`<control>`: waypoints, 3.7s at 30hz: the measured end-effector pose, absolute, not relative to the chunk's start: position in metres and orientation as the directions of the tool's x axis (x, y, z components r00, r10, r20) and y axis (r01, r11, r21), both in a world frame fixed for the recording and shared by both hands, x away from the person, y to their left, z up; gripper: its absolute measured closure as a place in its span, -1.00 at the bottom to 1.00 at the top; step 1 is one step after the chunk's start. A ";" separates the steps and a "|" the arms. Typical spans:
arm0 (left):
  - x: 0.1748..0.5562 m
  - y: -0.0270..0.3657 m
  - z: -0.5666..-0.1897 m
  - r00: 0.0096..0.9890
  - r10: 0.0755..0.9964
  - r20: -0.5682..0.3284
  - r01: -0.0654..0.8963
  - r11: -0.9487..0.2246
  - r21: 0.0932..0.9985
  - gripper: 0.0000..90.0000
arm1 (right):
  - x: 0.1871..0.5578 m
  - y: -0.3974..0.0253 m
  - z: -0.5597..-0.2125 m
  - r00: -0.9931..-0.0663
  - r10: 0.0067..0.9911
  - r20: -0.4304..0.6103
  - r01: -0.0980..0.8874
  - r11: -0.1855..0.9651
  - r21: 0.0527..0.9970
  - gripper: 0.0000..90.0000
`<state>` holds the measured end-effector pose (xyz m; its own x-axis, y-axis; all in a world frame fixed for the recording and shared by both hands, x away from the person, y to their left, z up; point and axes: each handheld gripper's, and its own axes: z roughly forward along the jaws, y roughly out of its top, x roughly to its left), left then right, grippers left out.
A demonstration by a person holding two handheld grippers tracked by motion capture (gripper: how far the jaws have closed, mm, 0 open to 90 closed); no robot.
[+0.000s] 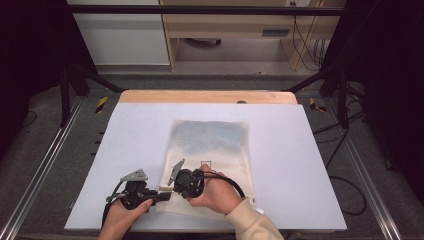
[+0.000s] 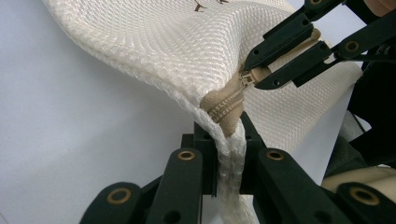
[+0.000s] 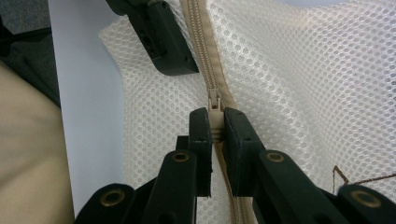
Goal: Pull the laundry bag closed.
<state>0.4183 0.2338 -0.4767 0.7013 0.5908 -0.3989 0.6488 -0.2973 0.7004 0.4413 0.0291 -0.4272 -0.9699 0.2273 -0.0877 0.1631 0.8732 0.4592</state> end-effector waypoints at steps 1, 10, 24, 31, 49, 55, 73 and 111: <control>0.418 0.233 -0.477 0.700 0.591 -0.401 0.650 -0.297 0.699 0.84 | 0.441 0.029 -0.427 -0.970 0.225 -0.088 0.161 0.873 0.461 0.83; 0.416 0.230 -0.476 0.714 0.586 -0.383 0.638 -0.320 0.700 0.84 | 0.440 0.026 -0.430 -0.968 0.234 -0.086 0.167 0.864 0.475 0.82; 0.414 0.225 -0.477 0.724 0.580 -0.373 0.629 -0.334 0.702 0.84 | 0.439 0.020 -0.430 -0.971 0.228 -0.077 0.166 0.863 0.476 0.82; 0.412 0.219 -0.479 0.732 0.573 -0.369 0.622 -0.340 0.705 0.84 | 0.438 0.014 -0.430 -0.969 0.236 -0.075 0.173 0.862 0.476 0.82; 0.409 0.214 -0.479 0.741 0.561 -0.370 0.617 -0.350 0.704 0.84 | 0.433 0.005 -0.431 -0.970 0.237 -0.061 0.179 0.858 0.482 0.82; 0.409 0.214 -0.479 0.737 0.562 -0.376 0.622 -0.346 0.703 0.84 | 0.436 0.001 -0.433 -0.966 0.252 -0.057 0.197 0.860 0.471 0.82; 0.409 0.213 -0.480 0.738 0.554 -0.385 0.624 -0.343 0.702 0.83 | 0.436 -0.011 -0.433 -0.962 0.269 -0.050 0.214 0.855 0.471 0.82; 0.409 0.213 -0.480 0.739 0.547 -0.394 0.627 -0.341 0.701 0.83 | 0.439 -0.029 -0.434 -0.951 0.306 -0.049 0.246 0.843 0.479 0.82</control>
<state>0.4087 0.2131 -0.4801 0.7387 0.5468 -0.3942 0.6265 -0.3411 0.7008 0.4385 -0.0290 -0.4340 -0.9509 0.3056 -0.0488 0.2462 0.8426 0.4790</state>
